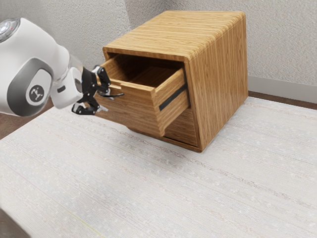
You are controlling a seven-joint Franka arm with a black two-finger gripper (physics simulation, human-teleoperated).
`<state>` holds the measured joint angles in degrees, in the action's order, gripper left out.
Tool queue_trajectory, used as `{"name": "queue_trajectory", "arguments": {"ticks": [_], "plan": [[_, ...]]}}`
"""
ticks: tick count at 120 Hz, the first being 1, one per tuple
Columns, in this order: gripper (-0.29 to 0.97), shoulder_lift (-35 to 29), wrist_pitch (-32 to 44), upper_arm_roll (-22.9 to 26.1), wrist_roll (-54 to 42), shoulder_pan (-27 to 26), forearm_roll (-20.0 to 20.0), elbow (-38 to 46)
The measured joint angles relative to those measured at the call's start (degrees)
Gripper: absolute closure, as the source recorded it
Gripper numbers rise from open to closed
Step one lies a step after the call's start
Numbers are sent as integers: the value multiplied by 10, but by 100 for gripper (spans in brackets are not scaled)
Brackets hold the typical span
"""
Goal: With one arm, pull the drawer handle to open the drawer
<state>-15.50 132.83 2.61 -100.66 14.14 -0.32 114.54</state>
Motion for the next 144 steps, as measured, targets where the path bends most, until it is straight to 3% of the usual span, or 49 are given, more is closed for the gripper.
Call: {"name": "queue_trajectory", "arguments": {"ticks": [10, 40, 107, 144], "plan": [[52, -10, -3, 0, 1, 0, 0, 10], [55, -45, -11, 0, 3, 1, 1, 37], [54, -51, -15, 0, 7, 1, 2, 40], [42, -56, -17, -1, 8, 1, 3, 40]]}}
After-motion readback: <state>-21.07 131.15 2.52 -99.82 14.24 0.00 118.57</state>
